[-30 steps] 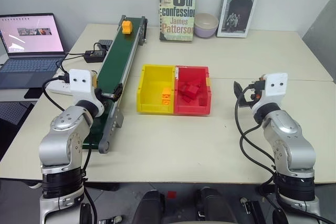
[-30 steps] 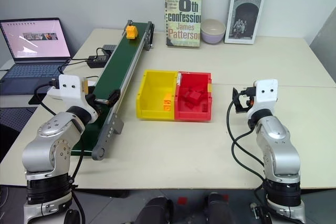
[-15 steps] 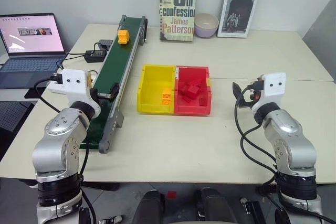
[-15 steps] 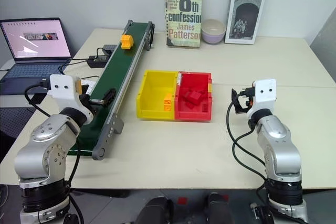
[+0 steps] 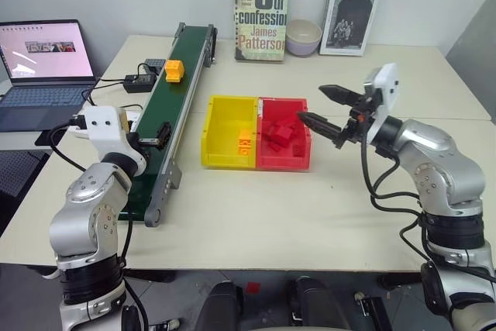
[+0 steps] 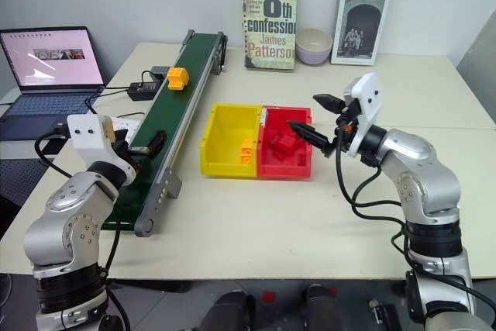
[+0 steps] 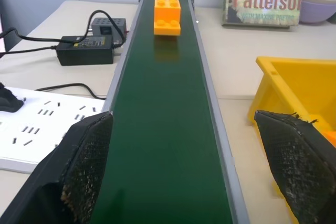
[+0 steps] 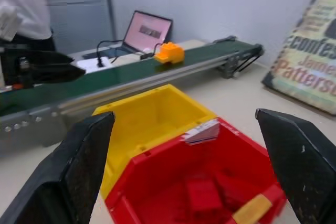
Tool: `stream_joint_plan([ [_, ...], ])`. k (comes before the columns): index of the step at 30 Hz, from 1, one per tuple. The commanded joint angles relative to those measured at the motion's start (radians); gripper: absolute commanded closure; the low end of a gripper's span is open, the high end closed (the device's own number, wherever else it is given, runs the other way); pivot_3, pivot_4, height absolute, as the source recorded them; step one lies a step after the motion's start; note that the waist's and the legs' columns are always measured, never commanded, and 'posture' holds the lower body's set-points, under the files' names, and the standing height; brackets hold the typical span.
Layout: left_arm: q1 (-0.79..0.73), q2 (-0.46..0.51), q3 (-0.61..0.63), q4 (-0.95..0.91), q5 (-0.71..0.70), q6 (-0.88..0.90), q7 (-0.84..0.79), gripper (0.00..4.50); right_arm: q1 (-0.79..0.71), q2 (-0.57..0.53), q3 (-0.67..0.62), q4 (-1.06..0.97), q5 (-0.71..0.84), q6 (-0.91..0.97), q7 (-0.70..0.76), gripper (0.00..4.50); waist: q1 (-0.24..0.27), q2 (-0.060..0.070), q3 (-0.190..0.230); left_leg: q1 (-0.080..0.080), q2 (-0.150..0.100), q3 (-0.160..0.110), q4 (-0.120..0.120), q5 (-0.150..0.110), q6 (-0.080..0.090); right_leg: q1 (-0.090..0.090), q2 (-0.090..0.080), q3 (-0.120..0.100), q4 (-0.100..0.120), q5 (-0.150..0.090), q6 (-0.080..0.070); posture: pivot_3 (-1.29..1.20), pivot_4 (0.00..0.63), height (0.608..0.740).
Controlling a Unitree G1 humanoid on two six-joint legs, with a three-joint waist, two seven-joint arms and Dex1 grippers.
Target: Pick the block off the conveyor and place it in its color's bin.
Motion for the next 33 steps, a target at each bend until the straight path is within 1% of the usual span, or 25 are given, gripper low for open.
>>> stream_joint_plan([
  [1, -0.001, 0.015, 0.032, -0.018, -0.015, -0.023, -0.006, 0.03, -0.03, 0.012, 0.023, -0.054, 0.086, 0.029, 0.068, 0.0, 0.0, 0.0, 0.0, 0.0, 0.0, 0.0, 0.0, 0.0, 0.0, 0.0, -0.001, 0.0, 0.0, 0.0, 0.0, 0.0, 0.15, 0.74],
  [5, -0.01, 0.009, 0.024, -0.004, -0.02, -0.023, -0.008, 0.03, -0.034, 0.011, 0.05, -0.129, 0.169, 0.101, 0.105, 0.0, 0.0, 0.0, 0.0, -0.001, -0.001, 0.0, 0.0, 0.0, 0.0, 0.0, -0.002, 0.0, -0.001, 0.0, 0.0, 0.0, 0.15, 0.74],
  [9, -0.02, 0.005, 0.019, 0.008, -0.025, -0.025, -0.011, 0.03, -0.037, 0.01, 0.058, -0.172, 0.21, 0.14, 0.097, 0.0, 0.001, 0.0, 0.0, -0.001, 0.0, -0.001, 0.0, 0.0, 0.0, 0.0, -0.003, 0.0, 0.0, 0.0, 0.0, 0.0, 0.15, 0.74],
  [27, -0.089, 0.008, -0.017, 0.153, -0.016, -0.073, -0.028, 0.03, -0.004, 0.013, 0.051, -0.221, 0.215, 0.149, 0.018, 0.0, 0.001, 0.0, 0.0, -0.001, 0.0, -0.001, 0.0, 0.0, 0.0, -0.001, -0.003, 0.0, 0.0, 0.0, 0.0, 0.0, 0.15, 0.74],
  [33, -0.095, 0.015, -0.024, 0.188, -0.015, -0.05, -0.028, 0.03, -0.002, 0.009, 0.045, -0.223, 0.219, 0.147, 0.004, 0.0, 0.001, 0.0, 0.0, -0.001, 0.0, -0.001, 0.0, 0.0, 0.0, -0.001, -0.003, 0.0, 0.0, 0.0, 0.0, 0.0, 0.15, 0.74],
])
